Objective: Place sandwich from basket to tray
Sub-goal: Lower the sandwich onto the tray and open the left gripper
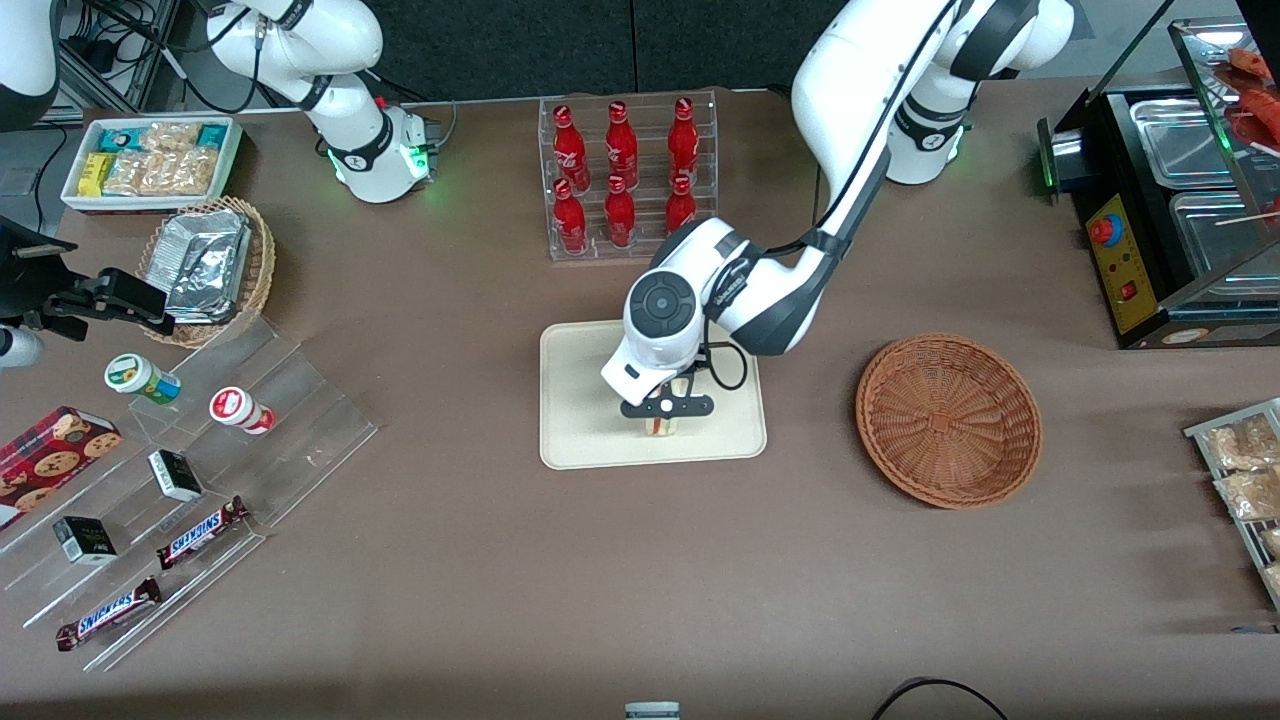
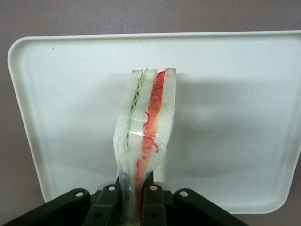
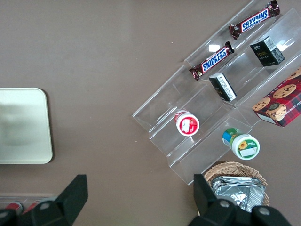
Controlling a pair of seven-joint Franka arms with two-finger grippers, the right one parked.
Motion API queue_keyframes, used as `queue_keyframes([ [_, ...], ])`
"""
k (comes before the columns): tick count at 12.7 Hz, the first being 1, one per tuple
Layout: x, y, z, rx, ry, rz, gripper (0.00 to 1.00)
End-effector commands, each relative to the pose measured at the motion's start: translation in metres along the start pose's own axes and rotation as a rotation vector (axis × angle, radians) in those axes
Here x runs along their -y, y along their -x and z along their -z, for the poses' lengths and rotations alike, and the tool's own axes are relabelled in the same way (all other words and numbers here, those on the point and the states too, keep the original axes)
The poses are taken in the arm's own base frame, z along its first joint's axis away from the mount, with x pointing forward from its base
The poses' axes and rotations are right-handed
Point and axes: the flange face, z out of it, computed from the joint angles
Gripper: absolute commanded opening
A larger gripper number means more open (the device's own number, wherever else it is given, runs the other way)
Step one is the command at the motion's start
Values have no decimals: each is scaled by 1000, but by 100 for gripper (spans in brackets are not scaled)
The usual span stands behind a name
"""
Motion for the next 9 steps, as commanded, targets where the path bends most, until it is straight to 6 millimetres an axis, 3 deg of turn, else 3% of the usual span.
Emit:
queue_keyframes([
  [1, -14, 1, -9, 6, -12, 61, 0],
  [9, -22, 10, -31, -31, -57, 60, 2],
])
